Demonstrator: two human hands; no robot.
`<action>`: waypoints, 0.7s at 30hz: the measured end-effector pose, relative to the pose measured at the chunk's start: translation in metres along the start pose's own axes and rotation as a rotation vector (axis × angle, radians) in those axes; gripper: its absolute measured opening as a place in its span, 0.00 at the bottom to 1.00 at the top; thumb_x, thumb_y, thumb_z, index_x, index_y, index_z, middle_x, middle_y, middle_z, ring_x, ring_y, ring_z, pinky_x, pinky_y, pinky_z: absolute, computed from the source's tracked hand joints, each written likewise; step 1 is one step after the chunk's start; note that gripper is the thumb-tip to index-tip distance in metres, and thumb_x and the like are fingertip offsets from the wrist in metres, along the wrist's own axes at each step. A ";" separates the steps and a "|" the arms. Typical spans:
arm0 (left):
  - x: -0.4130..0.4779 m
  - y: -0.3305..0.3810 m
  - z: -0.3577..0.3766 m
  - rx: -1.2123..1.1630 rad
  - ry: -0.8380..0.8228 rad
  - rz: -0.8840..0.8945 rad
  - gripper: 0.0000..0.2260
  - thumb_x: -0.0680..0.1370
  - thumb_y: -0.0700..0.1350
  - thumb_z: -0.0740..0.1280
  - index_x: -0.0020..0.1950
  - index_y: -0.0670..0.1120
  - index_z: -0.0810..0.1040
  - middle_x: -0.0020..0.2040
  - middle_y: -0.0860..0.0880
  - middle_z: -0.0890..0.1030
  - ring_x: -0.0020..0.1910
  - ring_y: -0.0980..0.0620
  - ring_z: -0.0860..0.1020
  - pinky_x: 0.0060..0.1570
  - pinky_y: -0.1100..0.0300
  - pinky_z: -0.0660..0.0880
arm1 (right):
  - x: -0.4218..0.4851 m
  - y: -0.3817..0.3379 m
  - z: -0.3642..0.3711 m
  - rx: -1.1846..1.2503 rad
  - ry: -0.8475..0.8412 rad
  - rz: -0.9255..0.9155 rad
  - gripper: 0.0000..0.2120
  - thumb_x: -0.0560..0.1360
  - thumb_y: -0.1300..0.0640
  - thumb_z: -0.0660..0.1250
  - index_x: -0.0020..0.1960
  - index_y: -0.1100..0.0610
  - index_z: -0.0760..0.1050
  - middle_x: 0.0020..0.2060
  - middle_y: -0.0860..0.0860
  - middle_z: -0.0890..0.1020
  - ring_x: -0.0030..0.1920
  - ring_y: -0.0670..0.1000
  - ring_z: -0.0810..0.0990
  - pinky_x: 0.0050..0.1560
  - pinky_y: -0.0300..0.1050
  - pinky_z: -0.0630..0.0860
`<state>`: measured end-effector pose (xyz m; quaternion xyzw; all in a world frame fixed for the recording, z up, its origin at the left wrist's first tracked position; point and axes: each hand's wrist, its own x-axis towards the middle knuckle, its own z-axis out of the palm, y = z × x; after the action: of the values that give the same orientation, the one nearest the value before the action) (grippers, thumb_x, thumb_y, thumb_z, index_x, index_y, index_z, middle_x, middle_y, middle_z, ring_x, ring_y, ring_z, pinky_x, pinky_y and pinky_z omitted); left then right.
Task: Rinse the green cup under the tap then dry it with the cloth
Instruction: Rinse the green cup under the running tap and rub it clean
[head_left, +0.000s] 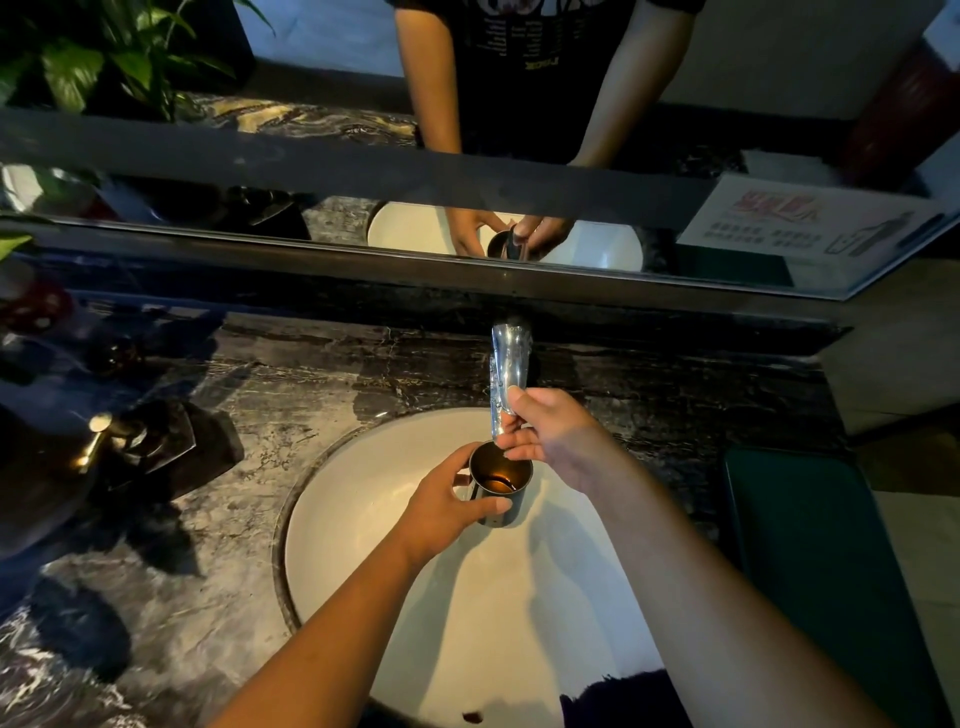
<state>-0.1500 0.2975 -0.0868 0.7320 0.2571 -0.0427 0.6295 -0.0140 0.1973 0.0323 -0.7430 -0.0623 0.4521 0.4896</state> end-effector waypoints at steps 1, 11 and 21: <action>0.000 0.001 0.000 0.001 0.001 0.000 0.28 0.72 0.49 0.79 0.69 0.60 0.74 0.64 0.62 0.80 0.65 0.58 0.76 0.62 0.61 0.71 | -0.001 0.000 0.000 0.031 -0.008 0.001 0.17 0.86 0.50 0.58 0.62 0.62 0.75 0.47 0.55 0.81 0.46 0.51 0.84 0.49 0.45 0.83; 0.003 0.000 0.002 0.017 -0.001 0.020 0.30 0.72 0.49 0.79 0.71 0.59 0.73 0.65 0.61 0.79 0.65 0.58 0.75 0.66 0.57 0.72 | -0.005 -0.009 -0.002 0.213 -0.047 0.055 0.07 0.85 0.52 0.60 0.55 0.54 0.73 0.50 0.56 0.78 0.56 0.59 0.84 0.63 0.56 0.80; 0.003 0.002 0.002 0.007 0.011 0.046 0.29 0.72 0.49 0.79 0.71 0.57 0.73 0.65 0.59 0.79 0.64 0.59 0.76 0.66 0.58 0.73 | -0.004 -0.006 -0.002 0.236 -0.057 0.051 0.07 0.85 0.52 0.61 0.50 0.50 0.74 0.51 0.58 0.79 0.58 0.61 0.84 0.65 0.59 0.79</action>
<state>-0.1462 0.2965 -0.0866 0.7401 0.2433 -0.0250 0.6265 -0.0122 0.1968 0.0394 -0.6684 -0.0039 0.4895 0.5601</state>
